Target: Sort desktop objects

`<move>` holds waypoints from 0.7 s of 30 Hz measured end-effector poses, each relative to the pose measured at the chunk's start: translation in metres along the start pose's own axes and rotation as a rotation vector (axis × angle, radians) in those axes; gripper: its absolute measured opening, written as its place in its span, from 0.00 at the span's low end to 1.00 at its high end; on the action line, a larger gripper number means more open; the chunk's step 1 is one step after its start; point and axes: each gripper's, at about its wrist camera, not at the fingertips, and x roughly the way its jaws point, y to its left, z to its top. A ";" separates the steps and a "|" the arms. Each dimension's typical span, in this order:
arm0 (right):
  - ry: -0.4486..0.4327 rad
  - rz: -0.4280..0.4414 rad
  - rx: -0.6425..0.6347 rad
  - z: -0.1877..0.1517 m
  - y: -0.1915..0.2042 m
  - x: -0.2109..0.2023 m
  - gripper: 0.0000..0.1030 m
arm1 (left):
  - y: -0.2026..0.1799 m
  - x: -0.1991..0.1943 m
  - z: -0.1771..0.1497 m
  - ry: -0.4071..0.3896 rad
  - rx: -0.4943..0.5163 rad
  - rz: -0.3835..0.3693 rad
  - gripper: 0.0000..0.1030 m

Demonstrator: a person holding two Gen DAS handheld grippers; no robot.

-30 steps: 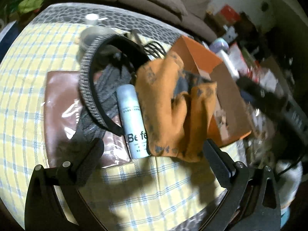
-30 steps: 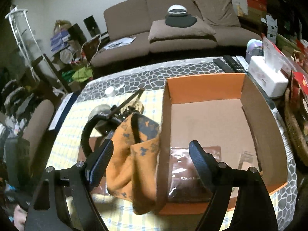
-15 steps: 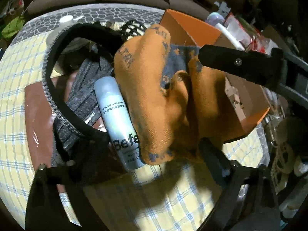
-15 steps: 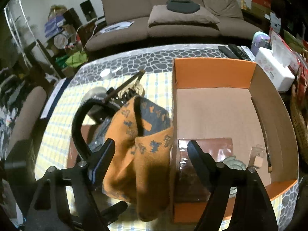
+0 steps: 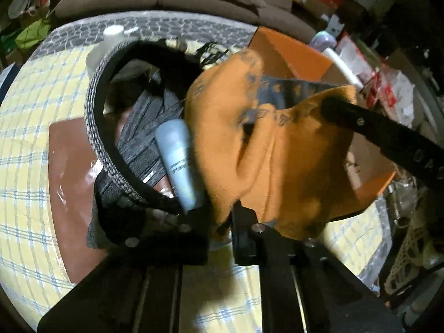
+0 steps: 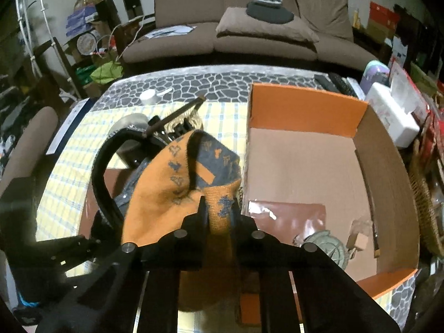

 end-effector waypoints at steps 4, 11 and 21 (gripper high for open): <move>-0.044 0.057 0.015 0.003 0.001 -0.013 0.09 | -0.007 -0.017 0.007 -0.059 0.003 -0.069 0.07; -0.171 0.230 0.133 0.015 -0.015 -0.050 0.08 | 0.000 -0.058 0.017 -0.168 -0.087 -0.218 0.07; -0.318 0.278 0.229 0.025 -0.052 -0.100 0.08 | -0.030 -0.097 0.052 -0.285 -0.034 -0.220 0.07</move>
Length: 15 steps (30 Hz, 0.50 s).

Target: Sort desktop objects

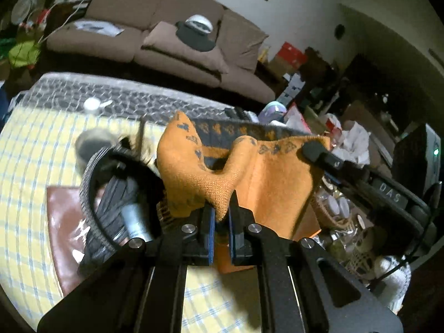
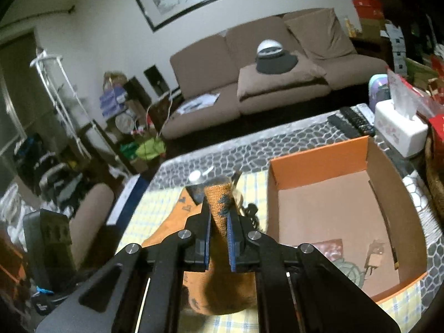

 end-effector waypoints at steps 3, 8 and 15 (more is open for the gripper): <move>-0.040 -0.018 0.039 0.007 -0.017 -0.011 0.08 | -0.025 0.004 0.014 -0.006 0.047 -0.010 0.07; -0.116 -0.072 0.092 0.016 -0.048 -0.033 0.08 | -0.075 0.027 0.032 -0.003 0.140 -0.006 0.07; -0.165 -0.188 0.140 0.016 -0.100 -0.045 0.14 | -0.129 0.085 0.046 0.061 0.193 -0.022 0.07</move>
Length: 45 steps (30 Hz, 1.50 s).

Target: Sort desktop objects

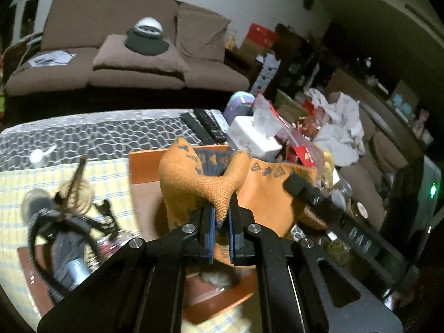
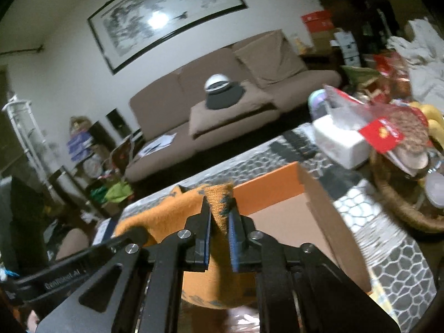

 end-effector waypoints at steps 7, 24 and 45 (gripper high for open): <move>0.034 -0.070 0.126 0.000 -0.057 0.007 0.42 | -0.001 0.061 0.035 0.062 -0.060 0.023 0.06; 0.059 -0.100 0.136 0.001 -0.084 0.005 0.47 | 0.006 0.116 0.072 0.091 -0.358 -0.222 0.06; 0.125 -0.129 0.094 -0.006 -0.076 0.019 0.47 | 0.075 0.153 -0.027 0.285 -0.257 0.259 0.24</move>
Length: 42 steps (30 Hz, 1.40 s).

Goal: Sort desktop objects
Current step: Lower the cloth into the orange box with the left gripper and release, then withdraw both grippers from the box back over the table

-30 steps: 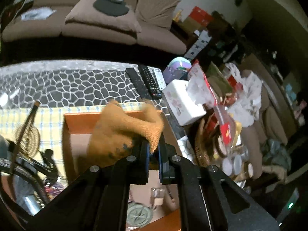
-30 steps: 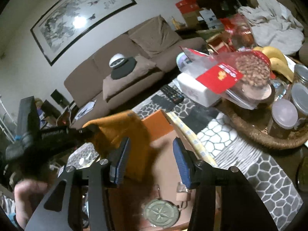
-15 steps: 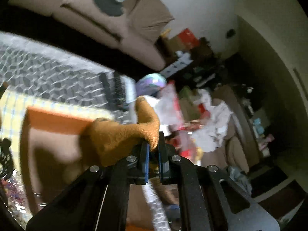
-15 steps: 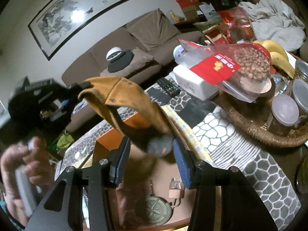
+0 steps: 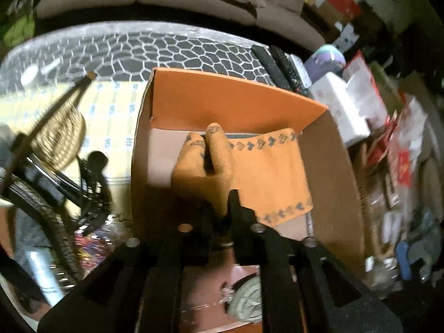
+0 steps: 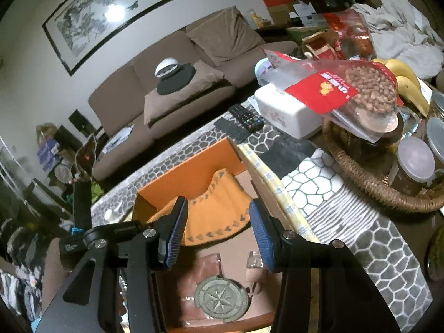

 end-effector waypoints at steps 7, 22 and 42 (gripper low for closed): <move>0.076 -0.019 -0.053 -0.010 0.009 0.017 0.47 | -0.020 -0.040 0.000 -0.089 0.101 0.071 0.57; 0.164 -0.068 -0.164 -0.028 0.031 0.035 0.51 | -0.011 -0.068 -0.021 -0.096 0.189 0.140 0.79; 0.175 -0.068 -0.294 -0.042 0.069 0.032 0.81 | 0.024 -0.100 -0.063 -0.094 0.169 0.130 1.00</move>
